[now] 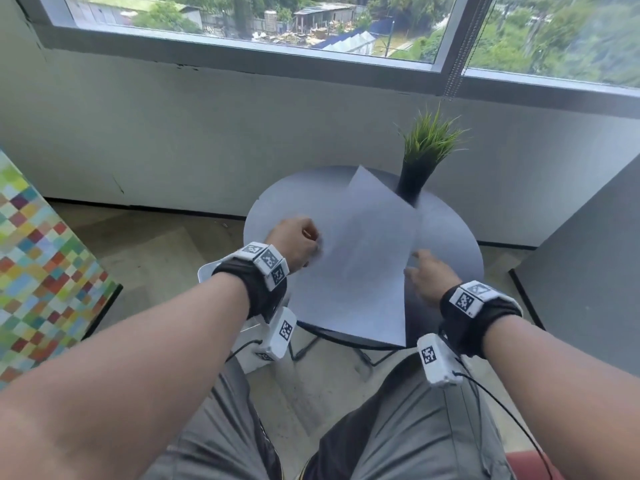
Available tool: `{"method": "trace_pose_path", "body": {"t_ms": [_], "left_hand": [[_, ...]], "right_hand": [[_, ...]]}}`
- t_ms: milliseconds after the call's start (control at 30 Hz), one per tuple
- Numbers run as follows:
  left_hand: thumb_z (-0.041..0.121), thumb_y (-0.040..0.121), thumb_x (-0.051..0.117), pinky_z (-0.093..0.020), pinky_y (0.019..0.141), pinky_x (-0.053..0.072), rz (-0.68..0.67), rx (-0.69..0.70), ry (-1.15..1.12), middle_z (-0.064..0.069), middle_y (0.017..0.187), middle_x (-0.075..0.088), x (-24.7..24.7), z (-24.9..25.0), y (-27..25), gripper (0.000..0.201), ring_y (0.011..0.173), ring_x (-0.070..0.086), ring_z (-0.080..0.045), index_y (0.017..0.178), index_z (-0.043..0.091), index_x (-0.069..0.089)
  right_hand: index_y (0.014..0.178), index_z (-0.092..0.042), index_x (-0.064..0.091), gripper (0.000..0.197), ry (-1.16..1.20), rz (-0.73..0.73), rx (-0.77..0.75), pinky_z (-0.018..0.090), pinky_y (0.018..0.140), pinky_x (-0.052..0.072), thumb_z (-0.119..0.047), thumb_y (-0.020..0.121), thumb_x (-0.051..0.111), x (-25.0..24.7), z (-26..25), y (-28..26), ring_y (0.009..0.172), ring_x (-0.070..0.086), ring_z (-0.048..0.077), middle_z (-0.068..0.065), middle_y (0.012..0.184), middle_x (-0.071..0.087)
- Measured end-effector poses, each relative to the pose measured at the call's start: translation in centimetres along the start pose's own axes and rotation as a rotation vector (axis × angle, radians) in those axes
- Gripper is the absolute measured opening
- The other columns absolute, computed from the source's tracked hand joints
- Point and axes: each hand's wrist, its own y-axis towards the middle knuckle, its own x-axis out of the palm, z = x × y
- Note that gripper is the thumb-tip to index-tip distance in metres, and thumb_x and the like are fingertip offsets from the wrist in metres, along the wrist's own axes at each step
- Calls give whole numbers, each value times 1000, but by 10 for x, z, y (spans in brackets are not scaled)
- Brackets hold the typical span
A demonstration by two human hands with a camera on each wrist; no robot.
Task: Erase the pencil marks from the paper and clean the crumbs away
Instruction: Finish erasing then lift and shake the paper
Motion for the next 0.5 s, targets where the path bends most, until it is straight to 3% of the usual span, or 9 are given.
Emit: {"method": "trace_pose_path", "body": {"t_ms": [67, 133, 233, 300, 433, 500], "left_hand": [[-1, 84, 66, -18, 40, 37, 5, 49, -107, -7, 75, 65, -11, 9, 0, 26, 47, 54, -17, 70, 19, 57], [-3, 85, 65, -22, 46, 37, -16, 95, -196, -14, 82, 65, -23, 17, -3, 28, 47, 53, -15, 72, 19, 55], [-10, 87, 59, -25, 49, 34, -33, 159, -304, -18, 82, 66, -38, 26, -10, 30, 45, 51, -11, 74, 16, 52], [-11, 89, 58, -23, 48, 35, -19, 194, -355, -14, 78, 68, -45, 31, -14, 31, 48, 52, -12, 75, 16, 50], [2, 91, 65, -23, 51, 41, 89, 260, -401, -14, 80, 66, -53, 39, -17, 28, 52, 53, -14, 75, 19, 50], [14, 91, 71, -22, 49, 41, 136, 302, -437, -9, 76, 63, -54, 40, -19, 27, 50, 54, -13, 73, 21, 51]], "right_hand": [[146, -24, 30, 65, 268, -13, 38, 34, 55, 51, -29, 86, 56, -13, 9, 10, 88, 61, 32, 18, 117, 61], [128, -27, 45, 52, 513, 53, 24, 27, 44, 43, -35, 81, 63, -29, 5, 6, 63, 49, 23, 9, 85, 57], [96, -23, 49, 23, 795, 117, -73, 25, 46, 31, -23, 86, 70, -55, -10, -12, 48, 32, 15, 3, 65, 36], [76, -20, 48, 24, 864, 148, -186, 25, 47, 28, -14, 88, 68, -70, -15, -20, 45, 29, 13, 1, 62, 32], [72, -19, 59, 20, 710, 357, -407, 26, 43, 36, -13, 88, 68, -91, -33, -48, 43, 38, 15, 4, 60, 42], [72, -23, 60, 20, 633, 424, -476, 26, 46, 38, -16, 89, 68, -93, -39, -58, 47, 42, 15, 6, 63, 47]]}}
